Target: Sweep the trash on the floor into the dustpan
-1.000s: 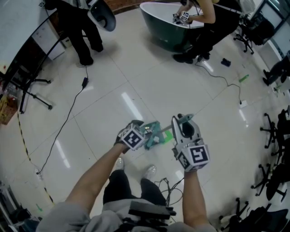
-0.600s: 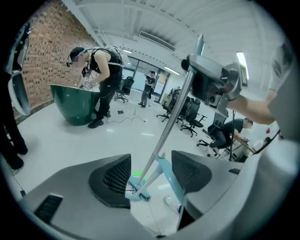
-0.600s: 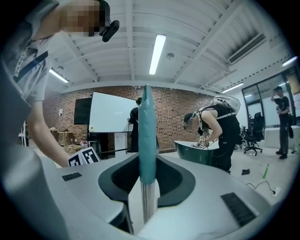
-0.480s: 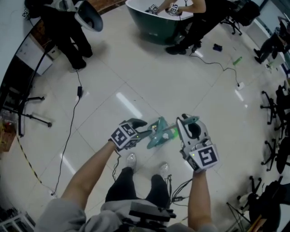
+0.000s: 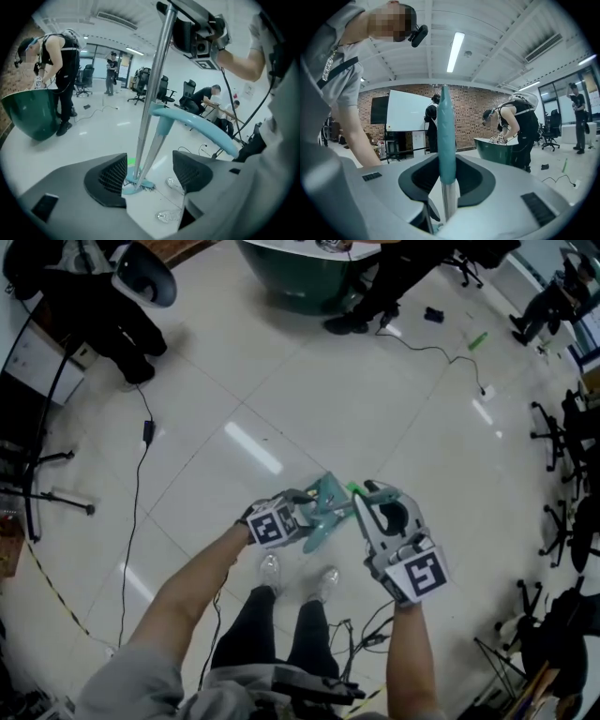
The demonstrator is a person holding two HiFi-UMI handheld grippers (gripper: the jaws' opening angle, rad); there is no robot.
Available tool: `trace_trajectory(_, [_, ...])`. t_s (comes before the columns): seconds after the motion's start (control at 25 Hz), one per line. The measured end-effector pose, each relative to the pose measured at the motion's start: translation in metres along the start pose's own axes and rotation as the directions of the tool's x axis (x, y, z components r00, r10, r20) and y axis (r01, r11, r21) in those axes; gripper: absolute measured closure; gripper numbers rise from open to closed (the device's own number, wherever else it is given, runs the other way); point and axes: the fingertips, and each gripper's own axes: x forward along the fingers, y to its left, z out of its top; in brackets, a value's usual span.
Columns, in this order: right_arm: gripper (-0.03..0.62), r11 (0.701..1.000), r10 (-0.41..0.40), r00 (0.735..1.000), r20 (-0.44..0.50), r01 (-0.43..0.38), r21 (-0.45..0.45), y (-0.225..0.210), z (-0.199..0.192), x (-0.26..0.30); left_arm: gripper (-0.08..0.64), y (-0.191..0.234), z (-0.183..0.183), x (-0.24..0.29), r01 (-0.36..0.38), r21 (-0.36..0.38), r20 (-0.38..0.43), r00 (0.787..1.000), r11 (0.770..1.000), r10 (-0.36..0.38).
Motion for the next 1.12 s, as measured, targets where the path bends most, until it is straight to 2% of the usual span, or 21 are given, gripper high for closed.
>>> trace_trajectory(0.12, [0.505,1.000,0.006,1.000,-0.018,-0.006,0.000,0.007,-0.012,0.002,0.268,-0.003,0.018,0.009,0.021,0.076,0.046,0.999,0.997,-0.025])
trace_trajectory(0.4, [0.503,0.999,-0.009,0.997,-0.071,0.013,0.053,0.011,-0.052,0.003,0.268,-0.014,0.039,0.026,0.067,0.181,0.086,0.993,0.981,-0.084])
trace_trajectory(0.56, [0.500,0.994,-0.028,0.998,-0.061,0.034,0.101,0.006,-0.061,0.003,0.268,-0.017,0.044,0.027,0.102,0.187,0.101,0.987,0.977,-0.123])
trace_trajectory(0.76, [0.495,0.989,-0.010,0.999,-0.046,0.016,0.150,0.006,-0.061,0.000,0.268,-0.023,0.047,0.029,0.184,0.212,0.078,0.976,0.960,-0.204])
trace_trajectory(0.84, [0.494,0.986,0.004,0.999,-0.054,0.005,0.167,0.006,-0.064,-0.002,0.319,-0.026,0.046,0.030,0.210,0.220,0.063,0.971,0.953,-0.229])
trace_trajectory(1.12, [0.491,0.980,0.033,0.998,-0.047,-0.023,0.198,0.011,-0.062,-0.003,0.322,-0.029,0.046,0.027,0.232,0.223,0.057,0.967,0.947,-0.250])
